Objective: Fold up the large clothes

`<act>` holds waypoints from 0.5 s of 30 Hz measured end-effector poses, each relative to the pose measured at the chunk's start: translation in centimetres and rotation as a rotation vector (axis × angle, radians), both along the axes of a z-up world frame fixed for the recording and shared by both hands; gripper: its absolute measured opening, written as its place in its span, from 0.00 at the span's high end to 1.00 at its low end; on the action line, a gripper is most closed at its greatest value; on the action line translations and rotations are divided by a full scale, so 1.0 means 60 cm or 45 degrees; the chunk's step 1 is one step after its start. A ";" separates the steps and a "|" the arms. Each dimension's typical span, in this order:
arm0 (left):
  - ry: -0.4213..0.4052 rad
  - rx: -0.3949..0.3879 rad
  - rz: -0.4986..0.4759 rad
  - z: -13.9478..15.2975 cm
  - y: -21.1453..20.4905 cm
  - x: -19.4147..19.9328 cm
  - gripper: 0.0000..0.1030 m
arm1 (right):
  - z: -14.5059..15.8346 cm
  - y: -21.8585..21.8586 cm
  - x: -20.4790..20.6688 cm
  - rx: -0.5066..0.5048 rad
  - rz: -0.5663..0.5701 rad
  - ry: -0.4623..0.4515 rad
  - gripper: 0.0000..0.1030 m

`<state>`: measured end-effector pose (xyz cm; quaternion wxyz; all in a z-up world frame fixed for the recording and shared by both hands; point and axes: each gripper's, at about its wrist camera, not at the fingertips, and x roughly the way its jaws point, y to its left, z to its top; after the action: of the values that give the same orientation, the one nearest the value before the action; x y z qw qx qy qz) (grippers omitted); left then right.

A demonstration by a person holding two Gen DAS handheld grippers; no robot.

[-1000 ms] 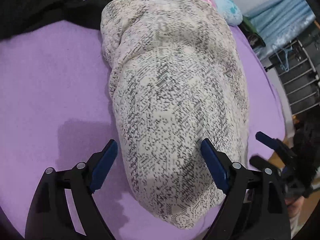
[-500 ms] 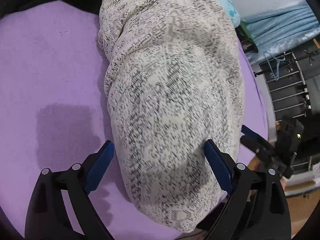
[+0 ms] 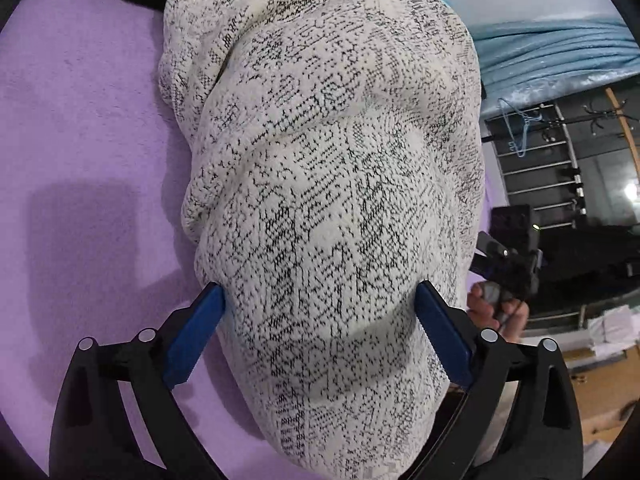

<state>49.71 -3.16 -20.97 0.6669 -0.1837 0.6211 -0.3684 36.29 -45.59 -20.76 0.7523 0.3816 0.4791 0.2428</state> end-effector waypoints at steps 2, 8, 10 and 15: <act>0.019 -0.017 0.001 -0.007 0.006 0.009 0.10 | 0.003 0.017 0.007 0.032 0.070 -0.030 0.05; 0.080 -0.079 0.038 -0.030 0.018 0.043 0.07 | -0.009 0.075 0.016 -0.004 0.181 0.023 0.05; 0.080 -0.075 0.037 -0.034 0.020 0.048 0.07 | -0.020 0.090 0.017 -0.107 0.197 0.071 0.05; 0.020 -0.009 0.013 -0.020 0.028 0.048 0.07 | -0.044 0.087 0.019 -0.049 0.184 0.112 0.05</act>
<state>52.58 -1.49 -22.19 0.6633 -0.1919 0.6241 -0.3658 37.42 -40.37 -23.38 0.7183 0.3420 0.5423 0.2701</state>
